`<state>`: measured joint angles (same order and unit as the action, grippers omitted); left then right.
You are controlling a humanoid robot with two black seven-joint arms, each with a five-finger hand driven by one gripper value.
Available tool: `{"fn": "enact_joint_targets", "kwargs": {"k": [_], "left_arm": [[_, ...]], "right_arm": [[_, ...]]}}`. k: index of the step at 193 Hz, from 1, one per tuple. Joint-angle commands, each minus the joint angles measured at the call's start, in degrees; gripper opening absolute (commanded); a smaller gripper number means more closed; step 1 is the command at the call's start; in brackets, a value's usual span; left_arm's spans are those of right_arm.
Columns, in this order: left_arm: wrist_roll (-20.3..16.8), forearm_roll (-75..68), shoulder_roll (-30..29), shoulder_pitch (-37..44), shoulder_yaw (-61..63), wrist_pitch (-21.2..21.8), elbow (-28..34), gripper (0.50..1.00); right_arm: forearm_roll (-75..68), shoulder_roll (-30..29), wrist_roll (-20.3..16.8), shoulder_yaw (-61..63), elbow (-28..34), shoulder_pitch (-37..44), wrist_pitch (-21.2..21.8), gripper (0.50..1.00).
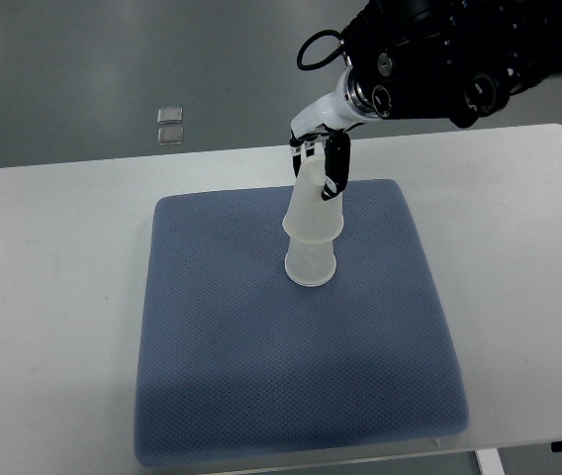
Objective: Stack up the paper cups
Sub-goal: 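Open the right hand to release the stacked cup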
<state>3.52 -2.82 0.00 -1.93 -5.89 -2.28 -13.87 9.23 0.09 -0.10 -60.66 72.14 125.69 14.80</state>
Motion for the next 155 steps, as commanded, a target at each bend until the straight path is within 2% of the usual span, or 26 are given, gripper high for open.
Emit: {"fn": "enact_joint_targets", "kwargs": {"k": [1, 38, 74, 122, 155], "left_arm": [[0.0, 0.0, 0.0, 0.0, 0.0, 0.0, 0.1, 1.0], [0.0, 0.0, 0.0, 0.0, 0.0, 0.0, 0.0, 1.0], [0.0, 0.0, 0.0, 0.0, 0.0, 0.0, 0.1, 1.0], [0.0, 0.0, 0.0, 0.0, 0.0, 0.0, 0.0, 1.0], [0.0, 0.0, 0.0, 0.0, 0.0, 0.0, 0.1, 1.0]], "right_arm": [[0.0, -0.1, -0.1, 0.0, -0.1, -0.4, -0.5, 0.668], [-0.2, -0.1, -0.1, 0.0, -0.1, -0.6, -1.0, 0.686], [-0.4, -0.1, -0.1, 0.1, -0.2, -0.7, -0.9, 0.748], [-0.5, -0.1, -0.1, 0.4, -0.2, -0.8, -0.9, 0.756], [-0.5, -0.1, -0.1, 0.5, -0.2, -1.3, -0.9, 0.793]]}}
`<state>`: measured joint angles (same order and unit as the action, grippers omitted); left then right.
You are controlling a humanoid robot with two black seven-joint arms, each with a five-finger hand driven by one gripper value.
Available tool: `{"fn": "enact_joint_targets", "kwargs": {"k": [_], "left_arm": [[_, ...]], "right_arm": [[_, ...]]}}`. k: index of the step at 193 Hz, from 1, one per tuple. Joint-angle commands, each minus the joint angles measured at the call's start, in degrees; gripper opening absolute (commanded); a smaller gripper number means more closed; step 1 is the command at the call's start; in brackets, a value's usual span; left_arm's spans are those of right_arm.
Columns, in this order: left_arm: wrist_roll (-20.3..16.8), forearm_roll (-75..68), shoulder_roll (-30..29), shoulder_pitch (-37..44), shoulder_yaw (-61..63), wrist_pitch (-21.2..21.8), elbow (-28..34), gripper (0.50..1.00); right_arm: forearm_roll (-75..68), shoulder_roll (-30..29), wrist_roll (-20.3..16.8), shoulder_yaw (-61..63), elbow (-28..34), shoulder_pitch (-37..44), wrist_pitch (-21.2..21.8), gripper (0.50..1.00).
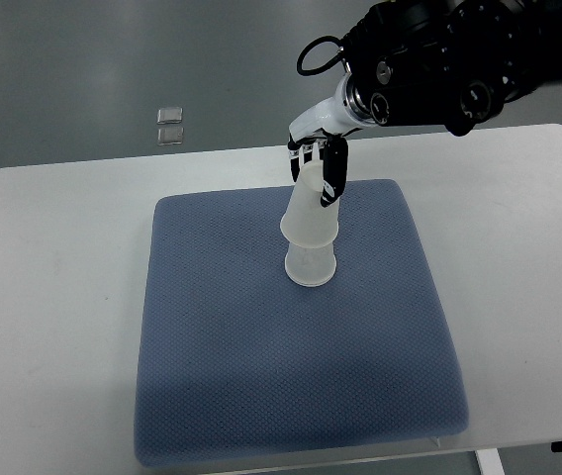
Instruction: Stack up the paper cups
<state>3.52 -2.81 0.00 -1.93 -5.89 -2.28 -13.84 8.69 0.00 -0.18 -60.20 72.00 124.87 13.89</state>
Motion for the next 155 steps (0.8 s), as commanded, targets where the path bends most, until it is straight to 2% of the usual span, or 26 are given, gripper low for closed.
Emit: {"fn": "enact_joint_targets", "kwargs": {"k": [1, 76, 114, 140, 155], "left_arm": [[0.0, 0.0, 0.0, 0.0, 0.0, 0.0, 0.0, 1.0], [0.0, 0.0, 0.0, 0.1, 0.0, 0.0, 0.0, 1.0], [0.0, 0.0, 0.0, 0.1, -0.1, 0.0, 0.1, 1.0], [0.0, 0.0, 0.0, 0.1, 0.0, 0.0, 0.1, 1.0], [0.0, 0.0, 0.0, 0.1, 0.0, 0.0, 0.1, 1.0]], "right_arm": [[0.0, 0.0, 0.0, 0.1, 0.0, -0.5, 0.0, 0.793], [0.0, 0.0, 0.0, 0.1, -1.2, -2.1, -0.2, 0.805], [-1.3, 0.0, 0.4, 0.7, -1.5, 0.2, 0.2, 0.821], [-7.5, 4.1, 0.9, 2.0, -7.2, -0.2, -0.5, 0.821], [-12.9, 7.9, 1.8, 6.7, -11.6, -4.9, -3.5, 0.821]]}}
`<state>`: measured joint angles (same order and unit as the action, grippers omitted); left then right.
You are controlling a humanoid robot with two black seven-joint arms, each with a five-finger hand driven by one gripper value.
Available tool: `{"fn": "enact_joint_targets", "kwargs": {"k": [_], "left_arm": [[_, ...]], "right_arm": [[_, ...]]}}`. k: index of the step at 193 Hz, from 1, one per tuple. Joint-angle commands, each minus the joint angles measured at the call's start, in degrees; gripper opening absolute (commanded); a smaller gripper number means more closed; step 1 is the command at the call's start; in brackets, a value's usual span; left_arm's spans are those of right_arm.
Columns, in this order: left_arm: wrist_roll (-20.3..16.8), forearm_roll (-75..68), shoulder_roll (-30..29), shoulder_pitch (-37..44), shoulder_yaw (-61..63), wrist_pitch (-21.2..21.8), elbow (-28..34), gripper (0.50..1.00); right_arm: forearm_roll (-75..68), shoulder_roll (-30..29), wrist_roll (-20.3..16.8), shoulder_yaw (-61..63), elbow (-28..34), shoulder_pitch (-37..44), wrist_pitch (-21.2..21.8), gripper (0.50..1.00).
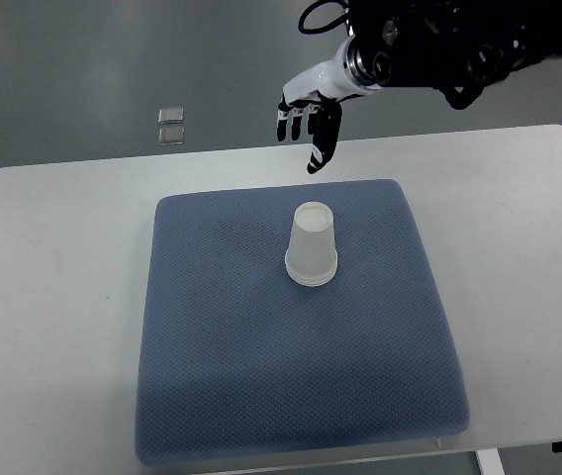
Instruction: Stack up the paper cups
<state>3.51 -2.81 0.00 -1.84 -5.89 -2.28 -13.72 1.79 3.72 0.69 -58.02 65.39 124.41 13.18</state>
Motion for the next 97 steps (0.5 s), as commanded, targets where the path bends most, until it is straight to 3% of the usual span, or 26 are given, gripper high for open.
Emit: {"fn": "enact_joint_targets", "kwargs": {"k": [1, 32, 52, 75, 97], "left_arm": [[0.0, 0.0, 0.0, 0.0, 0.1, 0.0, 0.0, 1.0], [0.0, 0.0, 0.0, 0.0, 0.4, 0.0, -0.2, 1.0], [0.0, 0.0, 0.0, 0.0, 0.4, 0.0, -0.4, 1.0], [0.0, 0.0, 0.0, 0.0, 0.4, 0.0, -0.6, 1.0], [0.0, -0.1, 0.0, 0.0, 0.4, 0.0, -0.6, 1.0]], "right_arm": [[-6.8, 5.1, 1.1, 5.4, -5.8, -5.3, -3.4, 0.821], [-14.0, 15.5, 1.8, 23.9, -11.8, -17.6, -11.1, 0.821], [-16.5, 22.0, 4.8, 44.2, -12.4, -31.0, -14.8, 0.821], [-16.6, 23.4, 7.6, 64.6, -13.3, -45.4, -17.7, 0.823], [-16.7, 22.4, 10.3, 74.7, -15.8, -55.1, -18.7, 0.823]]}}
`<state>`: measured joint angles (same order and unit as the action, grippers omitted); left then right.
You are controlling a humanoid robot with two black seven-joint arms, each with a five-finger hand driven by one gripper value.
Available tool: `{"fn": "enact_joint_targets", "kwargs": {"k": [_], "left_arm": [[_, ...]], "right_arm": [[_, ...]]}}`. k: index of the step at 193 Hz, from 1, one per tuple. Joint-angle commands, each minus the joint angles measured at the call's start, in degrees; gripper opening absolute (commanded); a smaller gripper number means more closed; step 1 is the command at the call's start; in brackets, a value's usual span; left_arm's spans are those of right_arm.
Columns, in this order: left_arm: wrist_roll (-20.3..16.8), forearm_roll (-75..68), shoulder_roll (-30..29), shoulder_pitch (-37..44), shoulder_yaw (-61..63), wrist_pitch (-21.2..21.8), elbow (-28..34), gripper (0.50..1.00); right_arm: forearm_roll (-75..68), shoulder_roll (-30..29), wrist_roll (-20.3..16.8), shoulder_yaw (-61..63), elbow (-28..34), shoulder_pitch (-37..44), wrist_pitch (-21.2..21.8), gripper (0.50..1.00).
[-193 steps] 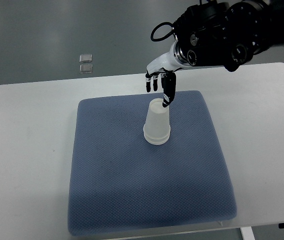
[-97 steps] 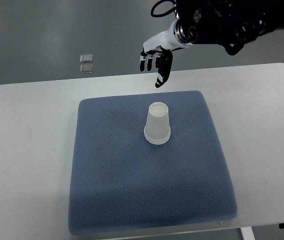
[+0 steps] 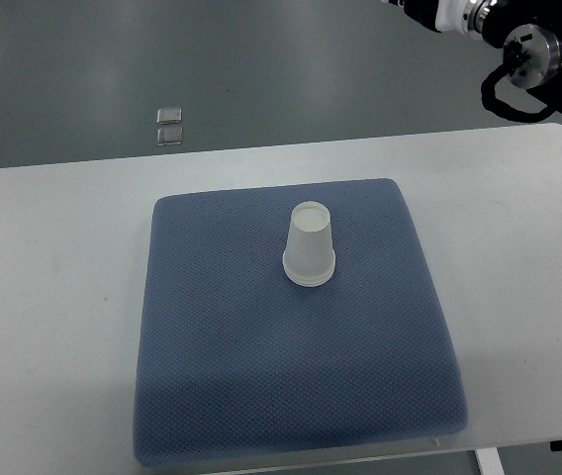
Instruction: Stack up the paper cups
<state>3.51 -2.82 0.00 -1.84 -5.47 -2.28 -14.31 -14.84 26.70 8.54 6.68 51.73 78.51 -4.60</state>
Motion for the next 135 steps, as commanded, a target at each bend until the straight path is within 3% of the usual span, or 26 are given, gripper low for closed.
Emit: {"fn": "enact_joint_targets", "kwargs": {"k": [1, 53, 76, 135], "left_arm": [[0.0, -0.1, 0.0, 0.0, 0.0, 0.0, 0.0, 1.0], [0.0, -0.1, 0.0, 0.0, 0.1, 0.0, -0.1, 1.0], [0.0, 0.0, 0.0, 0.0, 0.0, 0.0, 0.0, 1.0], [0.0, 0.0, 0.0, 0.1, 0.0, 0.0, -0.1, 1.0]], "right_arm": [[-0.1, -0.6, 2.4, 10.0, -2.2, -9.3, -0.9, 0.823], [0.8, -8.2, 3.9, 24.9, -4.5, -24.1, 2.3, 0.86], [0.8, -10.8, 4.5, 27.9, -5.7, -26.7, 4.1, 0.895], [0.4, -13.1, 7.4, 30.4, -7.3, -31.0, 7.7, 0.917]]}}
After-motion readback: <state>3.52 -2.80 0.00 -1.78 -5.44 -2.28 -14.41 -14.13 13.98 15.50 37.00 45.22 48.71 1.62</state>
